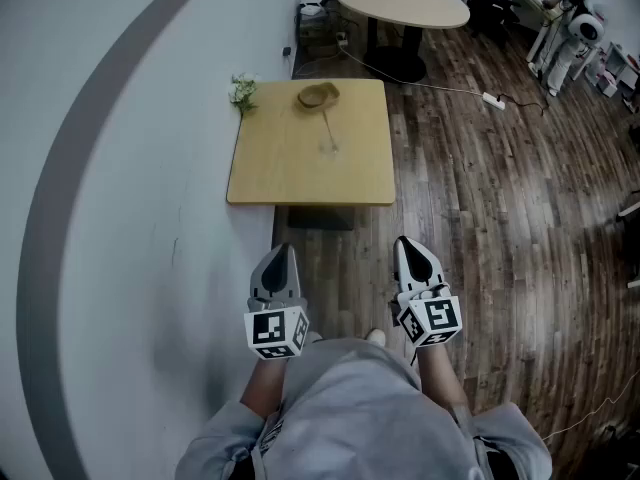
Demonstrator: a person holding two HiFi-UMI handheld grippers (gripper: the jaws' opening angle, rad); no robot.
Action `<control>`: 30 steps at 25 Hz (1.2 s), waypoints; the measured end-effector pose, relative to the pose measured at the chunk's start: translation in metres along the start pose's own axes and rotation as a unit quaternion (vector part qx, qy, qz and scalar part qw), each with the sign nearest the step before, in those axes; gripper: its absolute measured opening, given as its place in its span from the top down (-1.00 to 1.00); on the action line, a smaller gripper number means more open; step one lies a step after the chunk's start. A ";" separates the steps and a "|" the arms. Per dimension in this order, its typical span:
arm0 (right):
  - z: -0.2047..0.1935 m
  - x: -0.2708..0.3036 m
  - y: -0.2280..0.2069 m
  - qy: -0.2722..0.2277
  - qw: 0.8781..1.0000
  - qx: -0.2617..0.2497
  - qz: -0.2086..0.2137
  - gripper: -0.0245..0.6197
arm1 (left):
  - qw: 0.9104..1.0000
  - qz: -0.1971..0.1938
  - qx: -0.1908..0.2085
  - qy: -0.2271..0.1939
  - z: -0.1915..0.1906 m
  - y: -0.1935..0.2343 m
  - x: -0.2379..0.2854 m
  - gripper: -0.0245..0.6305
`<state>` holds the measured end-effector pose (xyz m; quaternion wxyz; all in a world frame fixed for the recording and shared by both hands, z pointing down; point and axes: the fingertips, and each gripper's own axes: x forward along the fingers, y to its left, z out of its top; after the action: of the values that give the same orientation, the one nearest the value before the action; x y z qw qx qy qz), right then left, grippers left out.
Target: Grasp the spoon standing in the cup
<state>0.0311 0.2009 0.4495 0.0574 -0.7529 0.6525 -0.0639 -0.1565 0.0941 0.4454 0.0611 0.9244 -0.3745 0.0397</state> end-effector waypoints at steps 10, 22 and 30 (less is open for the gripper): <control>-0.001 -0.026 -0.035 0.002 1.000 0.001 0.013 0.93 | 1.000 0.008 0.004 0.002 -0.007 -0.044 -0.002 0.92; -0.001 -0.054 -0.072 0.008 0.999 0.010 0.030 0.92 | 1.000 0.005 0.014 0.015 -0.017 -0.102 0.000 0.92; -0.005 -0.052 -0.091 0.015 1.000 0.008 0.025 0.92 | 1.000 -0.001 0.014 0.018 -0.018 -0.112 0.018 0.92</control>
<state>0.1113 0.2654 0.4685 0.0553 -0.7350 0.6711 -0.0794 -0.0659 0.1644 0.4563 0.0545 0.9247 -0.3717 0.0613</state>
